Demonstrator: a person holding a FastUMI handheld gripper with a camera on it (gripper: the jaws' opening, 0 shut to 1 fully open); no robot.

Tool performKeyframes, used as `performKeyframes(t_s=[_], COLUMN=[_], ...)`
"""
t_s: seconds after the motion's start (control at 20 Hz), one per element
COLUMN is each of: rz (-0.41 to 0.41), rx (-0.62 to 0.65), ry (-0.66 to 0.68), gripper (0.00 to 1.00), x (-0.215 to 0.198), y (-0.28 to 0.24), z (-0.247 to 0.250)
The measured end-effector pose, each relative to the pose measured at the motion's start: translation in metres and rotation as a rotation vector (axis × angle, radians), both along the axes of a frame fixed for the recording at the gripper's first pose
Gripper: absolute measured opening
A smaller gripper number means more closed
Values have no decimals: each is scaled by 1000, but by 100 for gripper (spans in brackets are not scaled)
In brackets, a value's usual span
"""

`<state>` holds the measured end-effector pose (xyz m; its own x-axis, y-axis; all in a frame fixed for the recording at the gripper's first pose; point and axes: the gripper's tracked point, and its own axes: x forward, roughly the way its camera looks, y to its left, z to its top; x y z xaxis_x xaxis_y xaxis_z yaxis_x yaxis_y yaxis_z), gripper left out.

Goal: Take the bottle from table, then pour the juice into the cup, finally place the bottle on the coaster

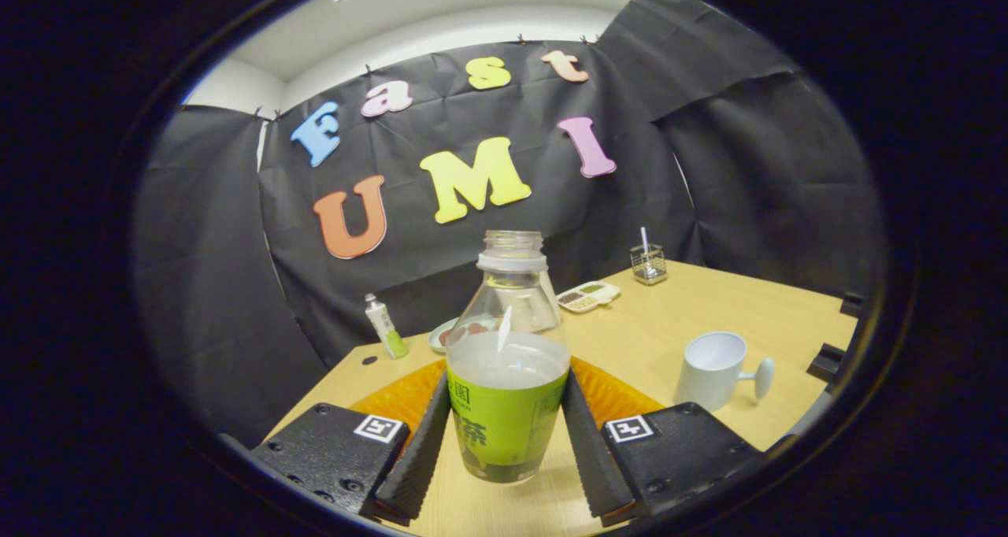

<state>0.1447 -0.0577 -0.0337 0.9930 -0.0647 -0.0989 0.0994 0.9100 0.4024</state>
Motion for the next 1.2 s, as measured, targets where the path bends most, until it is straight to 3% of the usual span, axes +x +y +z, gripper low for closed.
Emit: performKeyframes(t_s=[1.2], rz=[134], rx=[700], ry=[8], gripper=[79], x=[33], y=[-26], z=[4])
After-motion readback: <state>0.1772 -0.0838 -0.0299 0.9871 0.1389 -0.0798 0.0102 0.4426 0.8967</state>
